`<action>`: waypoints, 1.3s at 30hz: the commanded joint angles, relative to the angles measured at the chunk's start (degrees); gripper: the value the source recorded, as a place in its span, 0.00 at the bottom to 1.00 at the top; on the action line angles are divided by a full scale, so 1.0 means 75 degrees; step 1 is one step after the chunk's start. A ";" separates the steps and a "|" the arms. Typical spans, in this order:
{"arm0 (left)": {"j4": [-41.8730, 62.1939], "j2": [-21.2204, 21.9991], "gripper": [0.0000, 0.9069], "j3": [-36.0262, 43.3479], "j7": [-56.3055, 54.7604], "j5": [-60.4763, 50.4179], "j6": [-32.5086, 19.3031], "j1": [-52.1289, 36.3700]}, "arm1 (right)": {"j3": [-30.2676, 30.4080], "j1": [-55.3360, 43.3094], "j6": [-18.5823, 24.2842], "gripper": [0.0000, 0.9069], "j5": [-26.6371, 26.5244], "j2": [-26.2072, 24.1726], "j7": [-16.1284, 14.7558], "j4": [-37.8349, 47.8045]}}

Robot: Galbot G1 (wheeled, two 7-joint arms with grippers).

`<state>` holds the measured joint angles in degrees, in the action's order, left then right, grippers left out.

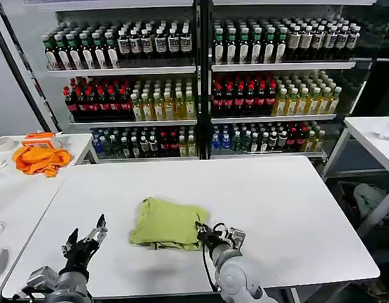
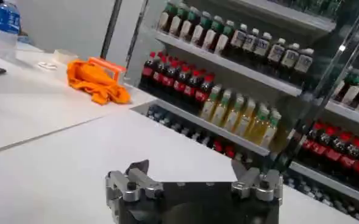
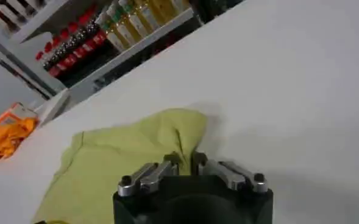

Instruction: Fold and organize the clothes.

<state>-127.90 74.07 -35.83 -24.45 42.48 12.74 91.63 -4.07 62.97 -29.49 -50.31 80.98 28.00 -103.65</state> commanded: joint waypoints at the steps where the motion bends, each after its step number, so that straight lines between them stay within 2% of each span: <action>1: -0.0032 0.0001 1.00 -0.0049 -0.0002 0.0006 -0.0009 0.0066 | -0.0306 -0.0684 -0.0483 0.00 0.0165 -0.0399 -0.0282 0.0539; 3: -0.0048 0.0001 1.00 -0.0034 -0.0002 0.0001 -0.0007 0.0074 | -0.0383 -0.0916 -0.0487 0.00 0.0305 -0.0583 -0.0529 0.0665; 7: -0.0087 0.0008 1.00 0.0017 0.0001 -0.0025 -0.0007 0.0100 | -0.0552 -0.1522 -0.0499 0.00 0.0913 -0.1097 -0.1304 0.1024; 8: -0.0095 0.0009 1.00 0.0038 0.0002 -0.0030 -0.0003 0.0106 | -0.0558 -0.1576 -0.0500 0.00 0.0956 -0.1149 -0.1373 0.1055; 10: -0.0100 0.0015 1.00 0.0077 0.0007 -0.0056 -0.0003 0.0111 | -0.0560 -0.1936 -0.0503 0.00 0.1373 -0.1542 -0.1931 0.1340; 14: -0.0077 0.0030 1.00 0.0166 0.0018 -0.0140 -0.0002 0.0103 | -0.0465 -0.2285 -0.0505 0.00 0.1990 -0.1955 -0.2589 0.1697; 17: -0.0040 0.0049 1.00 0.0286 0.0024 -0.0236 -0.0001 0.0072 | -0.0386 -0.2499 -0.0483 0.00 0.2765 -0.2140 -0.3385 0.1967; 18: -0.0035 0.0051 1.00 0.0325 0.0029 -0.0267 -0.0002 0.0062 | -0.0362 -0.2550 -0.0474 0.16 0.3010 -0.2151 -0.3638 0.2050; 19: -0.0025 0.0057 1.00 0.0364 0.0030 -0.0287 -0.0003 0.0051 | -0.0336 -0.2575 -0.0409 0.90 0.3205 -0.2154 -0.3814 0.2113; 20: -0.0019 0.0058 1.00 0.0403 0.0036 -0.0336 -0.0003 0.0042 | -0.0307 -0.2574 -0.0280 1.00 0.3265 -0.2144 -0.3887 0.2156; 22: -0.0002 0.0071 1.00 0.0469 0.0054 -0.0403 0.0001 0.0014 | -0.0297 -0.2427 0.0199 1.00 0.3593 -0.2051 -0.3860 0.2110; 24: -0.0012 0.0083 1.00 0.0538 0.0082 -0.0476 0.0002 0.0003 | -0.0482 -0.1962 0.1159 1.00 0.4088 -0.1949 -0.3802 0.1762; 26: -0.0026 0.0067 1.00 0.0591 0.0122 -0.0647 -0.0007 0.0006 | -0.0638 -0.1683 0.1425 1.00 0.4245 -0.1933 -0.3770 0.1480; 27: -0.0029 0.0038 1.00 0.0627 0.0158 -0.0789 -0.0018 0.0011 | -0.0841 -0.1134 0.1797 1.00 0.4374 -0.1945 -0.3670 0.1150; 28: -0.0036 0.0006 1.00 0.0676 0.0236 -0.1145 -0.0028 0.0016 | -0.1105 -0.0565 0.1923 1.00 0.4463 -0.1965 -0.3534 0.0617; 31: -0.0021 -0.0175 1.00 0.0821 0.0430 -0.2139 -0.0031 0.0009 | -0.1637 0.0603 0.2872 1.00 0.4954 -0.1975 -0.3277 -0.0007; 32: -0.0013 -0.0271 1.00 0.0869 0.0542 -0.2725 -0.0058 0.0010 | -0.2077 0.1341 0.3251 1.00 0.5023 -0.1932 -0.2964 -0.0544; 34: -0.0047 -0.0392 1.00 0.0932 0.0634 -0.3025 -0.0063 0.0009 | -0.2476 0.2139 0.3247 1.00 0.4958 -0.1830 -0.2586 -0.1187; 35: -0.0099 -0.0448 1.00 0.0992 0.0721 -0.3246 -0.0069 0.0015 | -0.2818 0.2701 0.3302 1.00 0.4989 -0.1716 -0.2549 -0.1590; 39: -0.0146 -0.0600 1.00 0.1154 0.0948 -0.3897 -0.0177 0.0043 | -0.3414 0.3831 0.3327 1.00 0.4988 -0.1402 -0.2711 -0.2327</action>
<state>-128.53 72.22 -29.71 -20.91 29.38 12.28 91.80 -15.30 63.94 -15.41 -19.77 67.87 6.26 -102.05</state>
